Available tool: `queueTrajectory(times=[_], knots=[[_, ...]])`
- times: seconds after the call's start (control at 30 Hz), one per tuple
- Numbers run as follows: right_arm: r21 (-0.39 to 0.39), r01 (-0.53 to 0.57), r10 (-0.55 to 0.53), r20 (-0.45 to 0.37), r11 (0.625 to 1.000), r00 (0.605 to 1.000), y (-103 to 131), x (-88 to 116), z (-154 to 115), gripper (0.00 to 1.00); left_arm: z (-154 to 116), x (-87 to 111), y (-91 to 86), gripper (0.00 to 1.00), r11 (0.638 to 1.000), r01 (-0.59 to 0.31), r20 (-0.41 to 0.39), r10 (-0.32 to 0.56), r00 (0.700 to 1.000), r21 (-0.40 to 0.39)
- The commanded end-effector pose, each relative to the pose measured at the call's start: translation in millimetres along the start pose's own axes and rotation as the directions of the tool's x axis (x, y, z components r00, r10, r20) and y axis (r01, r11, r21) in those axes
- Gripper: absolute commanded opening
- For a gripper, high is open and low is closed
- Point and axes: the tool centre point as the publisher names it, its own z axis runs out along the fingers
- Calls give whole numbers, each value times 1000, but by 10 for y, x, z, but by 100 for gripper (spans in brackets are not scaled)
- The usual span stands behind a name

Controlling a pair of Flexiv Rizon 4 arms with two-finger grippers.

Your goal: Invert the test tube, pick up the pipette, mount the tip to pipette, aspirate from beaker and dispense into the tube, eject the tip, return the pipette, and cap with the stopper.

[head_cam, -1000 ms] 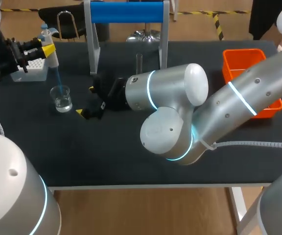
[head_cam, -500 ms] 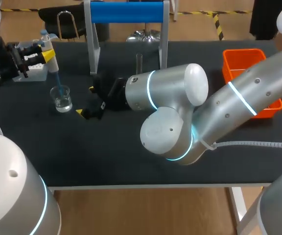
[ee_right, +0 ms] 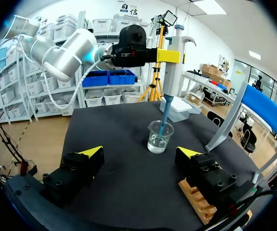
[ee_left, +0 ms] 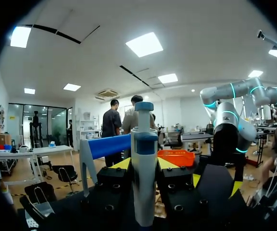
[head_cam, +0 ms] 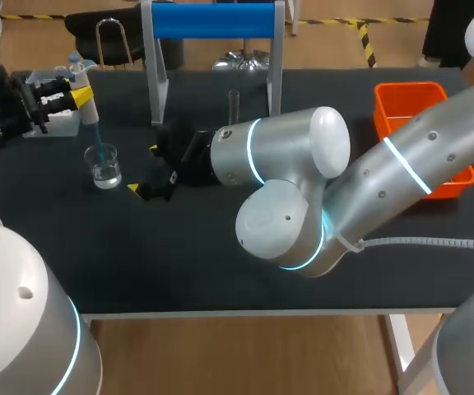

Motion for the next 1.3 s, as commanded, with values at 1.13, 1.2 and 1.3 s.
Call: queueTrajectory(times=[1.13,1.2,1.3], knots=[[-9,-15,15,-13,1000,1000,17,-3,-18,100,-20,11,63,0,1000,3,-14,-3,1000,3],[-24,-18,17,-28,1000,999,72,-19,-71,100,-20,11,63,0,1000,3,-14,-3,1000,3],[-50,-4,1,-54,999,999,164,-41,-179,100,-20,11,63,0,1000,3,-14,-3,1000,3]])
